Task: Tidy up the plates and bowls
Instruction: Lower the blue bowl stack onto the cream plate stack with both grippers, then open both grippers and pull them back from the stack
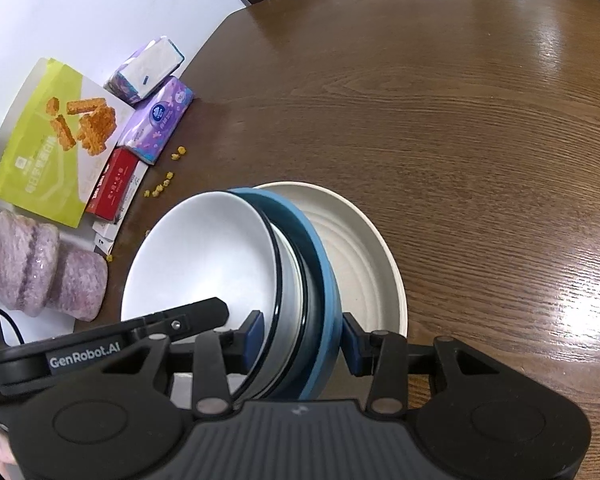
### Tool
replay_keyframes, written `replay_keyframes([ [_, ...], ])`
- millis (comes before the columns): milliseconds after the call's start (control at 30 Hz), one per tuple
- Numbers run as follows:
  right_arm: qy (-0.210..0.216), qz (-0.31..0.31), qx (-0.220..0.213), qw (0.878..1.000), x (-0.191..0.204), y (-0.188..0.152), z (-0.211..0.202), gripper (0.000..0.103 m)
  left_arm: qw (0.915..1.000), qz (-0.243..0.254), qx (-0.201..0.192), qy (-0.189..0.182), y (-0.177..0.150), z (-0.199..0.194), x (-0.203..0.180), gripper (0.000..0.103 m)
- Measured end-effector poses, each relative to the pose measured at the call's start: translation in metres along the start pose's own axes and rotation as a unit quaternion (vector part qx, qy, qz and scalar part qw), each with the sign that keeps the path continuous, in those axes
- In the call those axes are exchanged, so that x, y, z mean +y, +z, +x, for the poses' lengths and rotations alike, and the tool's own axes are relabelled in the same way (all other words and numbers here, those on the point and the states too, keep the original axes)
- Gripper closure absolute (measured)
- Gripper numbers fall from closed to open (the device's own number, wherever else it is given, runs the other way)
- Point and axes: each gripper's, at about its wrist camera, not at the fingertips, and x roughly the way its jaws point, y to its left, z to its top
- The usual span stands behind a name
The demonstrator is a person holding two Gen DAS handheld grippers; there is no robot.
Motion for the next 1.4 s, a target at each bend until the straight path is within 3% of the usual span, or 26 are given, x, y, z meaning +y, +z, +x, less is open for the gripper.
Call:
replay_keyframes([
  [233, -0.002, -0.002, -0.009, 1.000, -0.001, -0.002, -0.001, 0.064, 1.0000, 0.003, -0.004, 0.003, -0.002, -0.003, -0.003, 0.055],
  [300, -0.005, -0.005, -0.017, 1.000, 0.000, -0.002, -0.004, 0.063, 0.9999, 0.008, -0.013, 0.002, -0.002, -0.009, -0.005, 0.047],
  [333, -0.007, -0.009, -0.022, 1.000, 0.001, -0.003, -0.006, 0.060, 0.9998, 0.010, -0.019, 0.003, -0.003, -0.012, -0.006, 0.037],
  [367, -0.009, -0.012, -0.027, 1.000, 0.001, -0.004, -0.009, 0.050, 0.9995, 0.011, -0.028, 0.006, -0.003, -0.016, -0.006, 0.028],
  [500, -0.018, -0.021, -0.064, 0.998, 0.002, -0.011, -0.028, 0.037, 0.9975, 0.019, -0.066, 0.016, -0.005, -0.035, -0.003, 0.008],
  [567, -0.021, -0.022, -0.086, 0.996, 0.000, -0.016, -0.038, 0.023, 0.9948, 0.029, -0.094, 0.022, -0.009, -0.046, -0.005, 0.000],
  [767, -0.082, -0.046, -0.177, 0.980, -0.005, -0.046, -0.077, 0.001, 0.9833, 0.079, -0.161, 0.031, -0.022, -0.074, -0.023, 0.000],
  [933, -0.150, -0.054, -0.230, 0.960, -0.014, -0.085, -0.108, 0.000, 0.9703, 0.124, -0.205, 0.031, -0.042, -0.093, -0.047, 0.000],
  [1133, -0.200, -0.038, -0.264, 0.943, -0.031, -0.131, -0.135, 0.000, 0.9535, 0.182, -0.236, 0.041, -0.076, -0.106, -0.077, 0.000],
  [1400, -0.234, -0.024, -0.305, 0.923, -0.049, -0.195, -0.173, 0.000, 0.9506, 0.190, -0.240, 0.051, -0.121, -0.121, -0.092, 0.000],
])
